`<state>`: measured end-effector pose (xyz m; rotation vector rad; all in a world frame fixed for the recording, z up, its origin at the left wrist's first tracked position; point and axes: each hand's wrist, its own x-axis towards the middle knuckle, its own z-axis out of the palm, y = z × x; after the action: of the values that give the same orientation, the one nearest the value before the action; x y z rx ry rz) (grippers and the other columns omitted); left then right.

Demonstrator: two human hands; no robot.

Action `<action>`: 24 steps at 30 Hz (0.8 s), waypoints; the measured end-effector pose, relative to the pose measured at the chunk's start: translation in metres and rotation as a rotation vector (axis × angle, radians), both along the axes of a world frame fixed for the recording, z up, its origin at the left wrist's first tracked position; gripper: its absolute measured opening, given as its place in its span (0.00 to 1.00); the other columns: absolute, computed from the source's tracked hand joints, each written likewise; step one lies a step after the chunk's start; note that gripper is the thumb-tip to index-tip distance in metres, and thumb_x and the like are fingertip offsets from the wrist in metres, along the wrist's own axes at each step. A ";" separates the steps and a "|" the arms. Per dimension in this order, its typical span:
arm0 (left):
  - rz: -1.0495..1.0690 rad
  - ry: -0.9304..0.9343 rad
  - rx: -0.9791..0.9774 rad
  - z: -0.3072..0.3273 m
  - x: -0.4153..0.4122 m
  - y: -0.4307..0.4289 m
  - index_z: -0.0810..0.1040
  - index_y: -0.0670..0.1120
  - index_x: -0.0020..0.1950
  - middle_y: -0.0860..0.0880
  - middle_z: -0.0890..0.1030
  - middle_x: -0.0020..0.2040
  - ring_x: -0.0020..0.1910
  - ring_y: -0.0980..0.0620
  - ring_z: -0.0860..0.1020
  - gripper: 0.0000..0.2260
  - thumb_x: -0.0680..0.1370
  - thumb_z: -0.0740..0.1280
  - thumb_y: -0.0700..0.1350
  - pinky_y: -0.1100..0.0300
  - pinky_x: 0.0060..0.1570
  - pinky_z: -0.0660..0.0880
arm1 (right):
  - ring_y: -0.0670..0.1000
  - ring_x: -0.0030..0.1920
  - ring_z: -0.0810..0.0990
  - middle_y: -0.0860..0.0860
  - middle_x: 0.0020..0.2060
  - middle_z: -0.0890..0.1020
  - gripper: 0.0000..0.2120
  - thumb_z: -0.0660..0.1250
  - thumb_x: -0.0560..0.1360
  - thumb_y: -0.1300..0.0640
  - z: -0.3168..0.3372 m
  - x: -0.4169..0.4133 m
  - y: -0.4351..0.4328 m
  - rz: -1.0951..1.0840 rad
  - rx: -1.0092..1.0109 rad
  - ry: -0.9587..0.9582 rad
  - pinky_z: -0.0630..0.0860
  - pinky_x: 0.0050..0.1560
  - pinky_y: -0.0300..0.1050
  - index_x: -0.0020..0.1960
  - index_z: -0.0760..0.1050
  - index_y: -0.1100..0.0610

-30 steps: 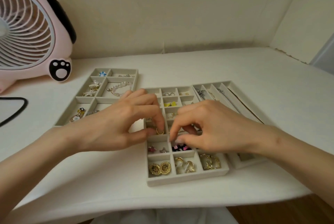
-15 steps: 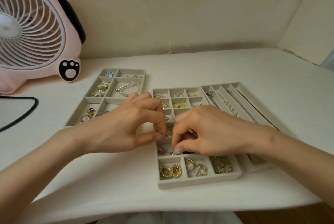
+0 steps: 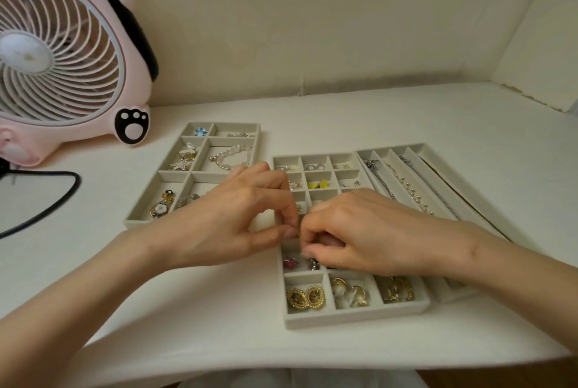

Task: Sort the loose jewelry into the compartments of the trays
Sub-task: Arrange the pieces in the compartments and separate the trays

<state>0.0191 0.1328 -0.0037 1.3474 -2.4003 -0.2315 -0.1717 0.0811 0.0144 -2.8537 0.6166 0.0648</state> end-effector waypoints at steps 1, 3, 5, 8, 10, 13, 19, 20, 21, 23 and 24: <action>0.007 0.017 0.003 0.001 0.000 0.000 0.77 0.57 0.45 0.60 0.72 0.43 0.46 0.59 0.68 0.08 0.74 0.61 0.57 0.58 0.50 0.66 | 0.38 0.32 0.67 0.39 0.33 0.71 0.08 0.61 0.78 0.47 0.000 0.000 0.000 0.000 -0.002 0.008 0.63 0.36 0.29 0.47 0.77 0.48; 0.012 0.054 0.020 0.004 -0.001 0.001 0.77 0.57 0.44 0.60 0.72 0.42 0.46 0.59 0.69 0.08 0.74 0.61 0.57 0.65 0.50 0.63 | 0.38 0.33 0.67 0.40 0.36 0.73 0.08 0.60 0.78 0.47 0.000 0.000 0.000 -0.003 -0.002 0.010 0.63 0.37 0.29 0.46 0.76 0.48; 0.018 0.071 0.039 0.006 -0.001 0.003 0.77 0.59 0.44 0.60 0.72 0.42 0.46 0.57 0.69 0.07 0.73 0.61 0.57 0.70 0.49 0.62 | 0.37 0.33 0.67 0.40 0.35 0.72 0.07 0.60 0.79 0.47 0.000 0.000 0.000 -0.012 0.001 0.014 0.63 0.36 0.29 0.43 0.72 0.46; 0.043 0.075 0.046 0.005 0.000 0.005 0.76 0.59 0.44 0.60 0.73 0.43 0.46 0.56 0.70 0.07 0.73 0.62 0.58 0.70 0.48 0.62 | 0.36 0.33 0.69 0.39 0.32 0.70 0.07 0.59 0.79 0.47 0.000 -0.001 0.001 -0.043 0.009 0.014 0.63 0.36 0.30 0.41 0.69 0.44; 0.059 0.084 0.035 0.003 -0.001 0.007 0.76 0.58 0.43 0.60 0.73 0.43 0.45 0.56 0.70 0.07 0.72 0.62 0.59 0.70 0.47 0.63 | 0.37 0.34 0.72 0.41 0.31 0.73 0.08 0.60 0.78 0.48 0.000 -0.001 0.001 -0.094 0.058 -0.039 0.64 0.35 0.31 0.40 0.70 0.44; 0.083 0.119 0.011 0.001 -0.005 0.010 0.76 0.56 0.41 0.59 0.74 0.41 0.44 0.59 0.70 0.11 0.70 0.64 0.62 0.70 0.45 0.63 | 0.43 0.30 0.73 0.47 0.29 0.78 0.09 0.63 0.77 0.50 0.000 -0.002 -0.002 -0.207 0.224 -0.179 0.66 0.33 0.33 0.39 0.74 0.45; 0.216 0.065 -0.169 -0.006 -0.022 0.010 0.76 0.56 0.37 0.60 0.71 0.36 0.39 0.58 0.68 0.16 0.66 0.63 0.67 0.59 0.40 0.68 | 0.42 0.27 0.69 0.46 0.27 0.74 0.11 0.65 0.76 0.53 -0.003 -0.001 -0.003 -0.362 0.427 -0.373 0.67 0.29 0.32 0.35 0.77 0.51; 0.237 0.064 -0.195 -0.006 -0.024 0.009 0.77 0.55 0.36 0.60 0.72 0.36 0.39 0.57 0.68 0.16 0.67 0.62 0.67 0.58 0.39 0.68 | 0.43 0.28 0.70 0.48 0.28 0.75 0.11 0.65 0.76 0.54 -0.003 0.000 -0.003 -0.379 0.443 -0.383 0.68 0.28 0.33 0.36 0.78 0.52; 0.255 0.065 -0.215 -0.006 -0.025 0.009 0.78 0.55 0.36 0.60 0.72 0.35 0.38 0.57 0.68 0.16 0.67 0.62 0.66 0.57 0.39 0.68 | 0.44 0.29 0.70 0.50 0.29 0.75 0.10 0.65 0.76 0.54 -0.003 0.000 -0.003 -0.396 0.454 -0.390 0.70 0.29 0.34 0.37 0.79 0.54; 0.281 0.070 -0.251 -0.006 -0.027 0.008 0.78 0.53 0.36 0.59 0.73 0.35 0.38 0.56 0.68 0.15 0.68 0.62 0.63 0.57 0.38 0.68 | 0.47 0.30 0.72 0.52 0.30 0.76 0.10 0.65 0.77 0.54 -0.003 -0.001 -0.004 -0.409 0.463 -0.413 0.73 0.33 0.38 0.39 0.80 0.56; 0.291 0.078 -0.263 -0.005 -0.027 0.008 0.78 0.53 0.35 0.58 0.73 0.35 0.38 0.57 0.67 0.15 0.68 0.62 0.63 0.58 0.37 0.68 | 0.49 0.31 0.75 0.53 0.31 0.78 0.10 0.65 0.77 0.53 -0.003 -0.002 -0.005 -0.409 0.474 -0.429 0.74 0.37 0.41 0.40 0.81 0.56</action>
<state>-0.0077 0.1408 -0.0091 1.5054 -2.0538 0.1054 -0.1736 0.0757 0.0111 -2.1474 0.9230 -0.4006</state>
